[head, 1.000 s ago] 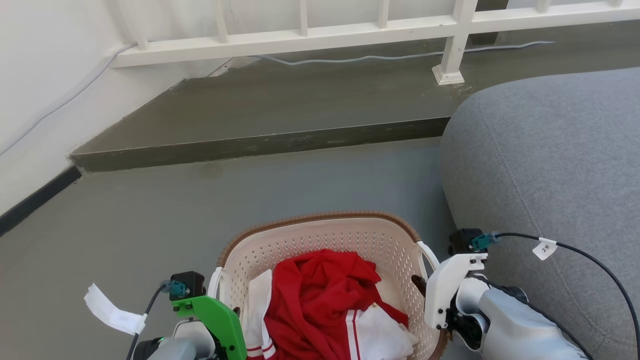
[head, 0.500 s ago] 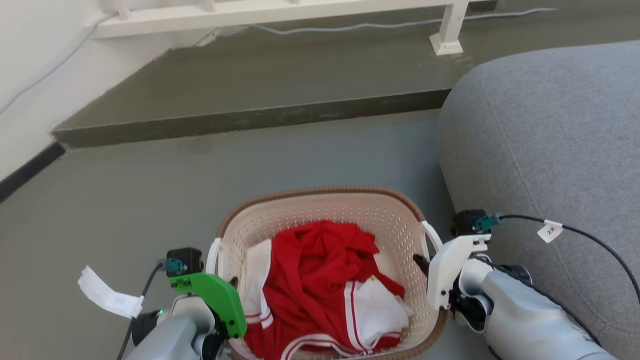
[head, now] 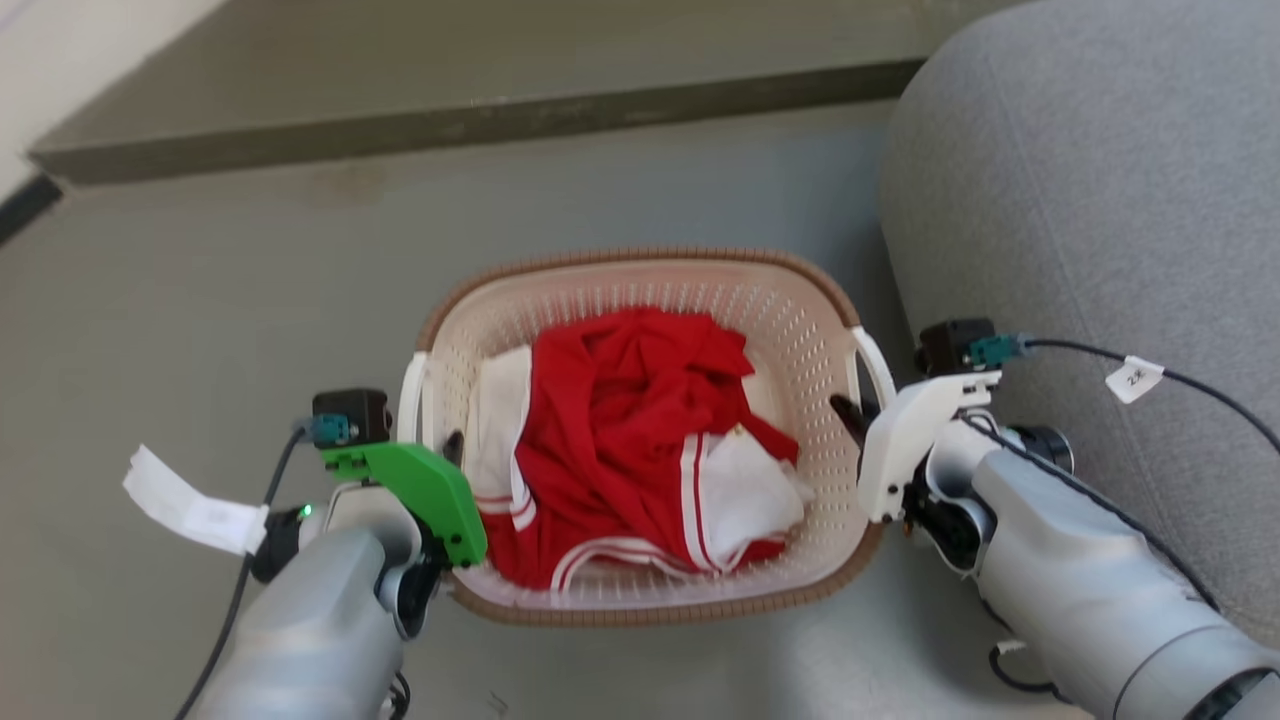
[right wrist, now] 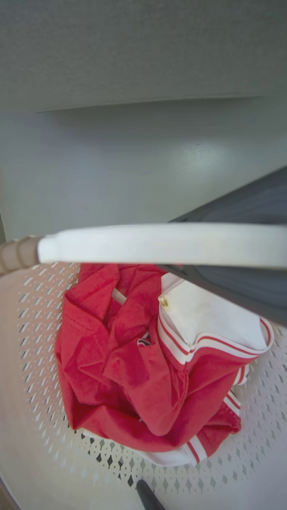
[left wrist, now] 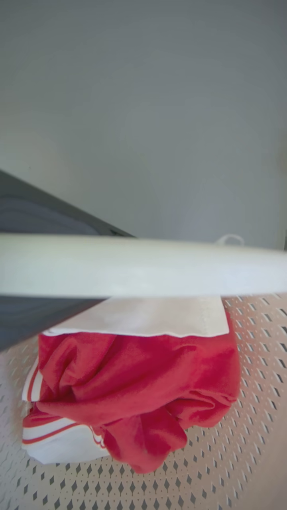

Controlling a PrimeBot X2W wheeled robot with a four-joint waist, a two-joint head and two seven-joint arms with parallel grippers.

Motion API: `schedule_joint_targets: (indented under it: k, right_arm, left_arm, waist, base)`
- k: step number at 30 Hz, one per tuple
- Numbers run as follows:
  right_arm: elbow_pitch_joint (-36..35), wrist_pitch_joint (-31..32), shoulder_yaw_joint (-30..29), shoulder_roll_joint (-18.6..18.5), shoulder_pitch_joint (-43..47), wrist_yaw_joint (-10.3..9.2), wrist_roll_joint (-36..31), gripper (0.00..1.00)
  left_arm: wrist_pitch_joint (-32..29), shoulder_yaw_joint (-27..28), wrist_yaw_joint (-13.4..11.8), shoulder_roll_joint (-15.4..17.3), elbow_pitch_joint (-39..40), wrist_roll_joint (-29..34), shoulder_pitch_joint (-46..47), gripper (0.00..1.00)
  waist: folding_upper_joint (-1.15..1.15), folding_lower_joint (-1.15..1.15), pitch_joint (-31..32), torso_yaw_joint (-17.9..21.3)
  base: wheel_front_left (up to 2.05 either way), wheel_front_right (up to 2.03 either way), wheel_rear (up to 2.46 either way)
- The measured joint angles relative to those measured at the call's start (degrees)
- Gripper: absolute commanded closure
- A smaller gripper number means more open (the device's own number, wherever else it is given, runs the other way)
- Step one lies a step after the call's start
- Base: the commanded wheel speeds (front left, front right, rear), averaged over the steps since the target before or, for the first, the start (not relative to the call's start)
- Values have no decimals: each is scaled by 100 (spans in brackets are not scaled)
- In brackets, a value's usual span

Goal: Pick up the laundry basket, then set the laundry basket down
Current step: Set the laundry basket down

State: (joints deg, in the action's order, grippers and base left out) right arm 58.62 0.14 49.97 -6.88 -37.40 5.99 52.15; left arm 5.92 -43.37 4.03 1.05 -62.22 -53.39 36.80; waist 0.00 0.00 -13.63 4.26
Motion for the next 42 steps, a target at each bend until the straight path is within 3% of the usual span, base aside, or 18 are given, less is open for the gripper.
schedule_joint_targets:
  k: [20,42]
  right_arm:
    - [-15,-566,-4,-112,-1016,1,-123,100]
    - [48,-1096,-21,-167,-2065,2,-227,100]
  left_arm:
    - [30,1,-91,2,-34,80,1062,100]
    - [447,53,-154,21,-97,216,2198,100]
  waist:
    - [0,1,-1586,47]
    - [0,1,-3182,-20]
  base:
    - [0,0,0]
    - [0,0,0]
